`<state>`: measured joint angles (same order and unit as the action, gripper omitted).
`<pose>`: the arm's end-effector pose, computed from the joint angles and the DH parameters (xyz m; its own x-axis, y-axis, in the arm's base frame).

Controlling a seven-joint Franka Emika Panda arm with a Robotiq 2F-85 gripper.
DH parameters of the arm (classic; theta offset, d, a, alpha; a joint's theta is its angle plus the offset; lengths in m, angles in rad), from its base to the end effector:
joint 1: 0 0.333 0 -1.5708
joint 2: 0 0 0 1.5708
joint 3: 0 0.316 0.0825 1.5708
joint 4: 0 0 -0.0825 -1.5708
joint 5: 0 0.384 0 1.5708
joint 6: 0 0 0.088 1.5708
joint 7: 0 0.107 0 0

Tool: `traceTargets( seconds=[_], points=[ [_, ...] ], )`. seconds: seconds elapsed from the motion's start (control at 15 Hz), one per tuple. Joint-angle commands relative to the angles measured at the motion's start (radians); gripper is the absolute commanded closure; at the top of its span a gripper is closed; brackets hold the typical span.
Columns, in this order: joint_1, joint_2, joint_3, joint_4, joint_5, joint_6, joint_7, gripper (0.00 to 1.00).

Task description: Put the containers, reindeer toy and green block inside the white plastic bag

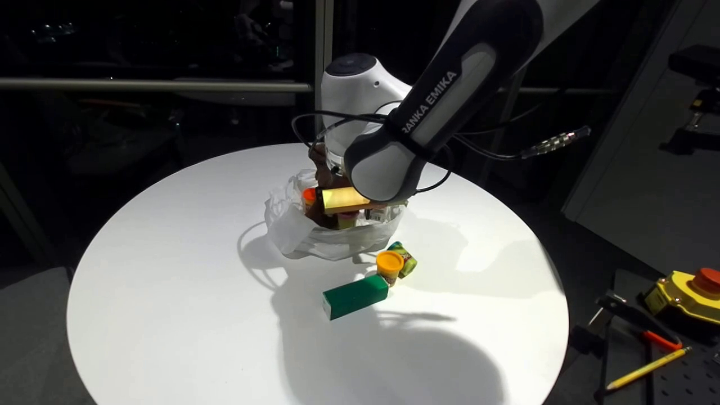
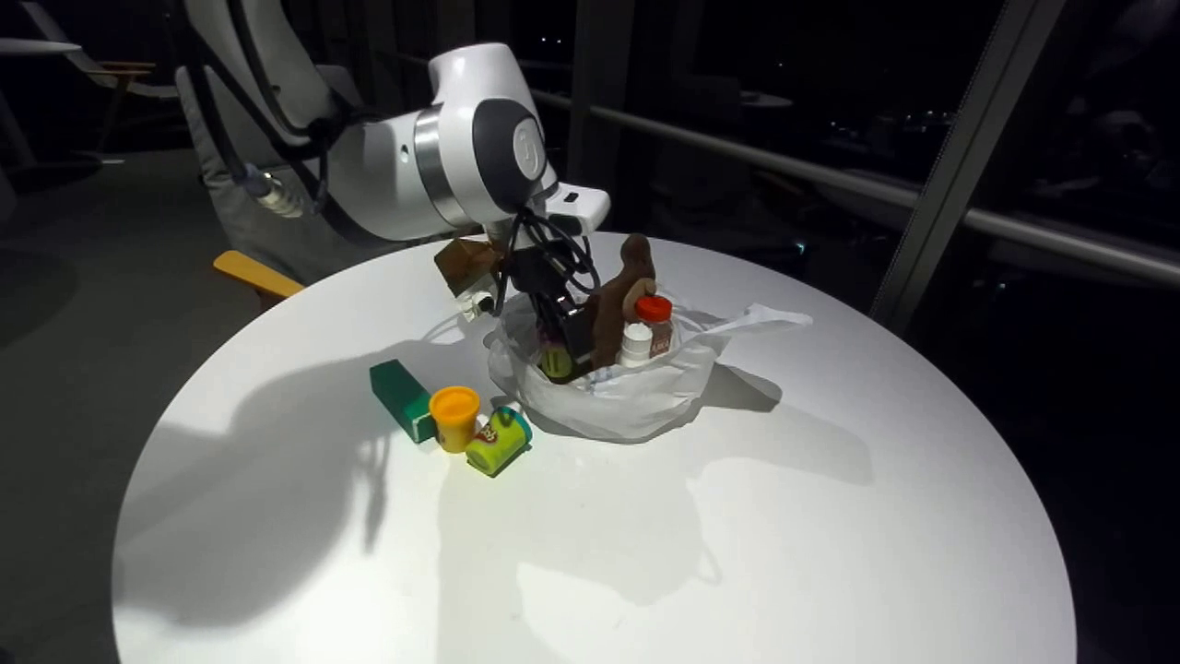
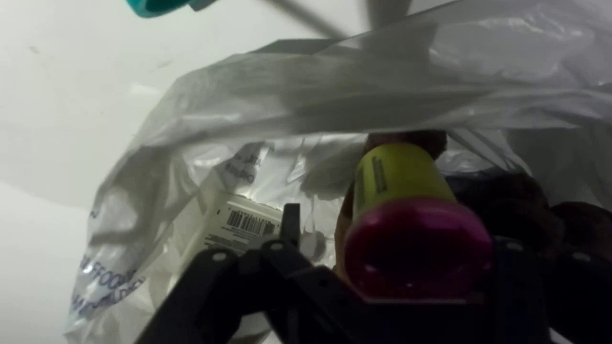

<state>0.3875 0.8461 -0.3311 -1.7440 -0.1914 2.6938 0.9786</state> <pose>0.6657 0.0628 0.1226 0.7761 -0.5405 0.3249 -0.6020 -0.7885 0.1261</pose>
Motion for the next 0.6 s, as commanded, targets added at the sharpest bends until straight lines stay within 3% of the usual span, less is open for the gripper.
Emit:
traceTargets(
  seconds=[0.0,0.07,0.27,0.53],
  points=[
    [-0.037,-0.107,0.038,-0.082,0.005,0.006,-0.053,0.0],
    [-0.015,-0.143,0.035,-0.12,-0.01,0.0,-0.058,0.0],
    [-0.046,-0.274,0.086,-0.233,0.0,-0.008,-0.154,0.0],
    [-0.107,-0.461,0.168,-0.361,0.016,-0.149,-0.307,0.0]
  ],
)
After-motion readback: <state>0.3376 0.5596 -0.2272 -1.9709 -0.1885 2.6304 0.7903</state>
